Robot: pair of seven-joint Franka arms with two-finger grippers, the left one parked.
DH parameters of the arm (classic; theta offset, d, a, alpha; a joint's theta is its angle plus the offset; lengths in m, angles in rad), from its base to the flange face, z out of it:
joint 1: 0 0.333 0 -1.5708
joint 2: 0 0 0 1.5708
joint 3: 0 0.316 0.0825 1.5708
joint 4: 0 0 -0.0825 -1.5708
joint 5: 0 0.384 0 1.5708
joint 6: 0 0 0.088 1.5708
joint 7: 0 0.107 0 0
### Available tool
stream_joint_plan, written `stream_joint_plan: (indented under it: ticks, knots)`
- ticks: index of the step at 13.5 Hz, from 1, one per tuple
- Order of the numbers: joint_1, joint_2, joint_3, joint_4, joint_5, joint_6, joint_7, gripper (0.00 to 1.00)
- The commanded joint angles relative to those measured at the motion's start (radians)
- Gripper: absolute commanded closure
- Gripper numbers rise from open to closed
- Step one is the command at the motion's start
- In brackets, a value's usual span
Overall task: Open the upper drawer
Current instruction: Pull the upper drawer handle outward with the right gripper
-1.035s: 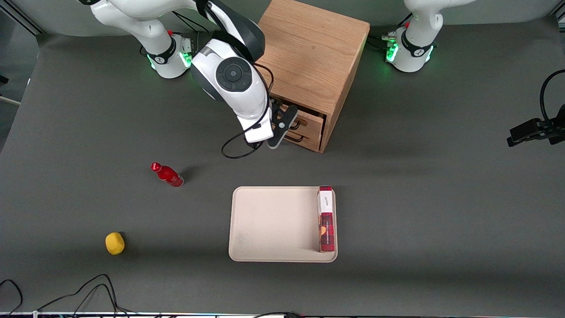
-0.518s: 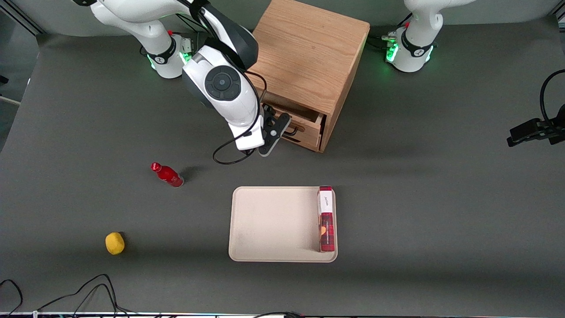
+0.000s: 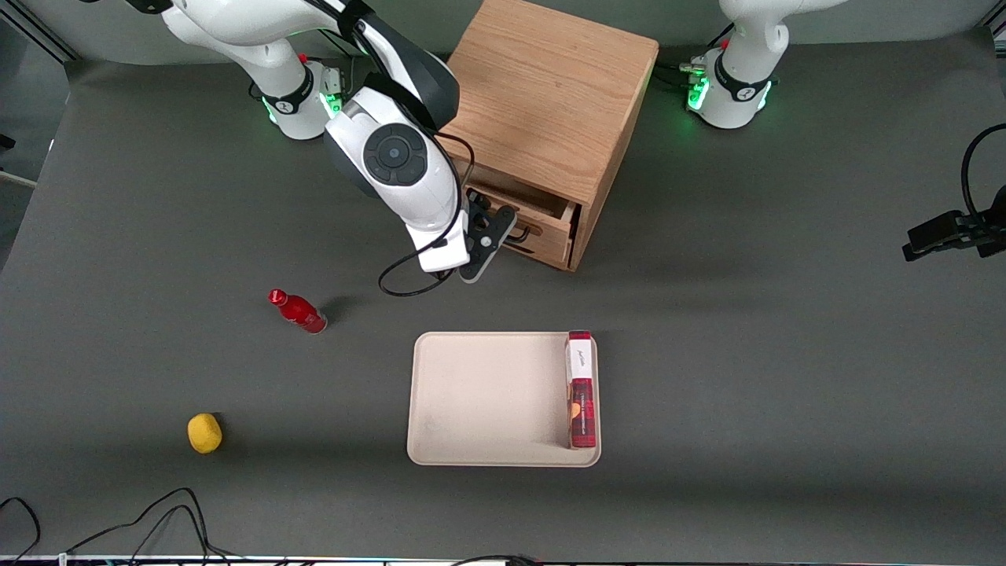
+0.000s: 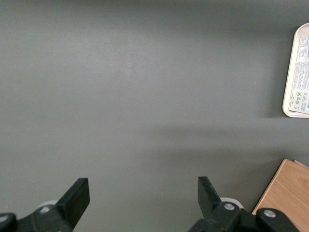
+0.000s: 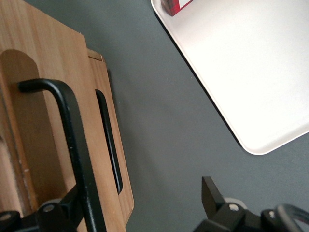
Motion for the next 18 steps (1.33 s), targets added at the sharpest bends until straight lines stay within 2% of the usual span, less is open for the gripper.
stream_joint_plan:
  ticks: [1, 5, 18]
  knots:
    - [-0.003, 0.031, -0.003, 0.033, -0.020, 0.009, -0.020, 0.00]
    - [-0.005, 0.059, -0.006, 0.055, -0.061, 0.023, -0.018, 0.00]
    - [-0.017, 0.089, -0.018, 0.105, -0.086, 0.023, -0.018, 0.00]
